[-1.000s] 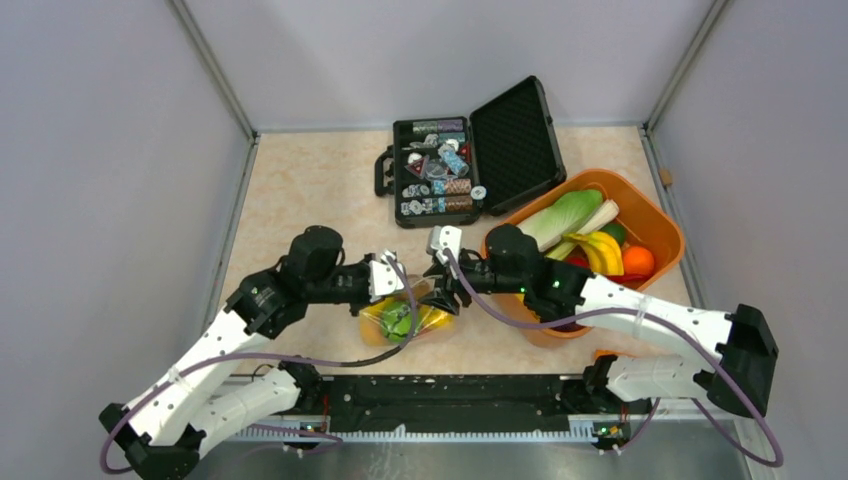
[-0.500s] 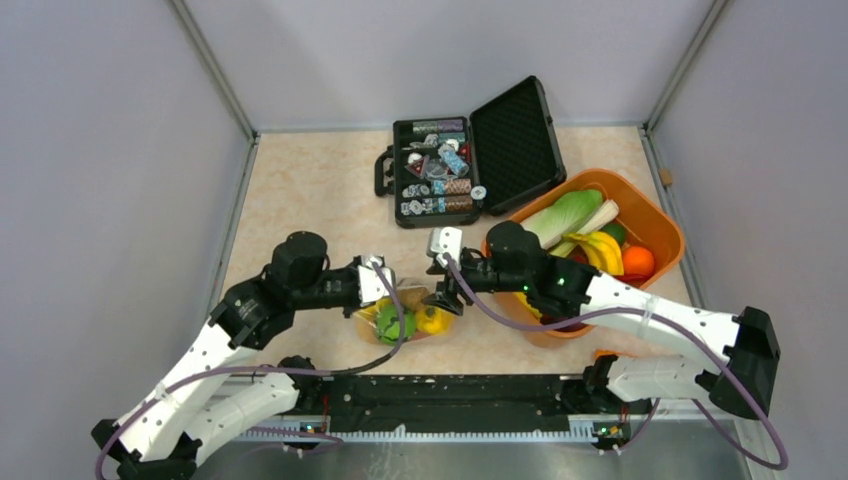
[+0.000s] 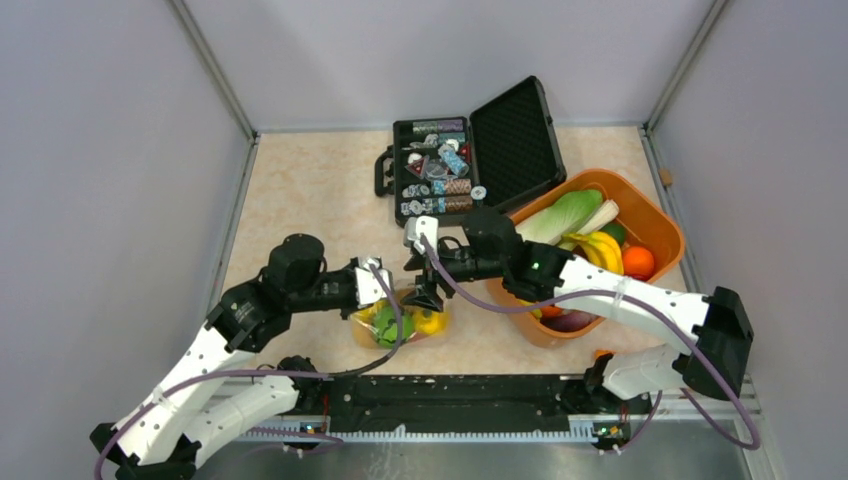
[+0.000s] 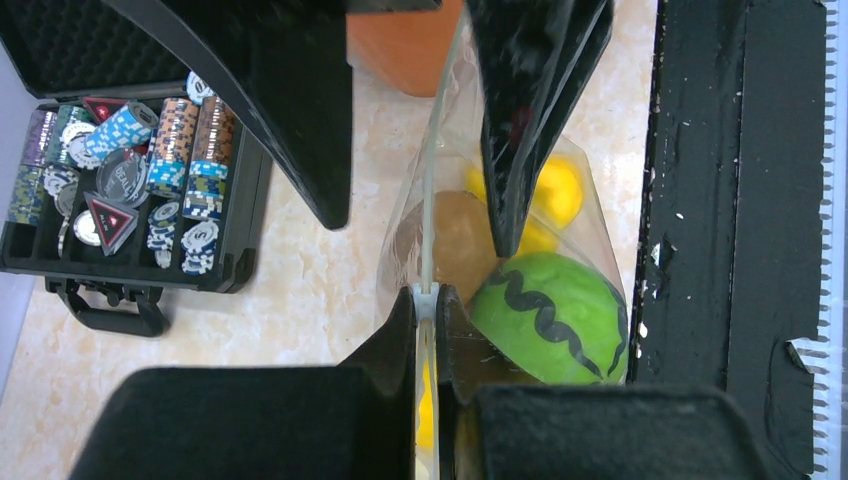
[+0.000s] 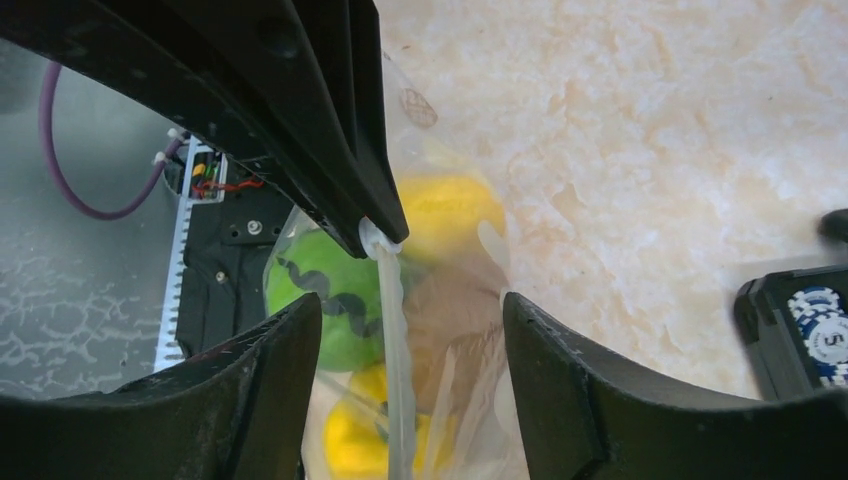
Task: Place the food in the zip-top bag and seal the zipper
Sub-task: Zip the zipper food storage bag at the center of the board, then place the zipper food storage bag at the center of the board, then reset both arms
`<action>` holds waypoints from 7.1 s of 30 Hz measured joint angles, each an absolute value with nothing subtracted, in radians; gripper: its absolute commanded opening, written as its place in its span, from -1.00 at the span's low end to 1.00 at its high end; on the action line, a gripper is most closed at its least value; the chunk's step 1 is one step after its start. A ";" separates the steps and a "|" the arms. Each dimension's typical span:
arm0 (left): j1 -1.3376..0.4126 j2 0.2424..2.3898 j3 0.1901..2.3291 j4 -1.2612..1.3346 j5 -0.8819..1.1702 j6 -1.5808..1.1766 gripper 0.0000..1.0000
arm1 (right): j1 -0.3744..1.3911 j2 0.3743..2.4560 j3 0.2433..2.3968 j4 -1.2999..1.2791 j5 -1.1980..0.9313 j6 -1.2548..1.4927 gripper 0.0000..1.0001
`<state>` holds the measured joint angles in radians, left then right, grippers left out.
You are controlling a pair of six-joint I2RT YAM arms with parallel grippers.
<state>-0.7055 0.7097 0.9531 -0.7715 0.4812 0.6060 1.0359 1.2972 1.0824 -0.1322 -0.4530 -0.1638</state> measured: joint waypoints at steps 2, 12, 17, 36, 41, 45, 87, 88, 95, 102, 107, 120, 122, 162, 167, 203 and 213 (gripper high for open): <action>-0.706 0.709 0.953 -0.771 0.482 0.606 -1.00 | 1.036 1.321 1.082 -0.132 -0.460 -0.160 -0.03; -0.705 0.709 0.953 -0.772 0.474 0.609 -1.00 | 1.036 1.333 1.080 -0.097 -0.485 -0.147 -0.82; -0.705 0.709 0.953 -0.771 0.458 0.606 -1.00 | 1.036 1.338 1.080 -0.097 -0.485 -0.154 -1.00; -0.705 0.620 0.860 -0.759 0.373 0.588 -1.00 | 1.019 1.305 0.967 -0.038 -0.446 -0.152 -1.00; -0.705 0.601 0.860 -0.763 0.336 0.579 -1.00 | 0.999 1.280 0.935 -0.014 -0.446 -0.134 -1.00; -0.705 0.586 0.860 -0.768 0.311 0.579 -1.00 | 0.998 1.268 0.929 -0.013 -0.442 -0.129 -1.00; -0.701 0.689 0.933 -0.748 0.426 0.582 -1.00 | 1.031 1.385 1.026 0.036 -0.490 -0.033 -1.00; -0.701 0.687 0.933 -0.748 0.422 0.582 -1.00 | 1.032 1.385 1.026 0.037 -0.490 -0.033 -1.00; -0.701 0.650 0.923 -0.741 0.387 0.582 -1.00 | 1.034 1.383 1.022 0.059 -0.482 -0.034 -1.00; -0.701 0.603 0.899 -0.742 0.326 0.587 -1.00 | 1.034 1.355 0.992 0.066 -0.439 -0.044 -1.00; -0.701 0.552 0.872 -0.752 0.272 0.594 -1.00 | 1.034 1.335 0.974 0.059 -0.407 -0.052 -1.00; -0.701 0.514 0.860 -0.769 0.154 0.598 -1.00 | 1.034 1.314 0.966 0.037 -0.329 -0.052 -1.00; -0.701 0.513 0.859 -0.767 0.150 0.598 -1.00 | 1.036 1.305 0.960 0.036 -0.323 -0.052 -1.00; -0.677 0.662 1.057 -0.532 -0.439 0.097 0.97 | 1.038 1.296 0.923 0.045 -0.290 -0.015 -1.00; -0.585 0.677 1.056 -0.599 -0.507 0.072 0.97 | 1.050 1.314 0.984 -0.046 -0.326 0.017 -1.00; -0.425 0.622 0.948 -0.498 -0.482 -0.063 0.97 | 1.017 1.375 1.143 -0.158 -0.052 -0.008 0.32; -0.425 0.681 0.927 -0.498 -0.407 -0.124 0.98 | 1.015 1.001 0.833 0.062 0.236 0.096 0.67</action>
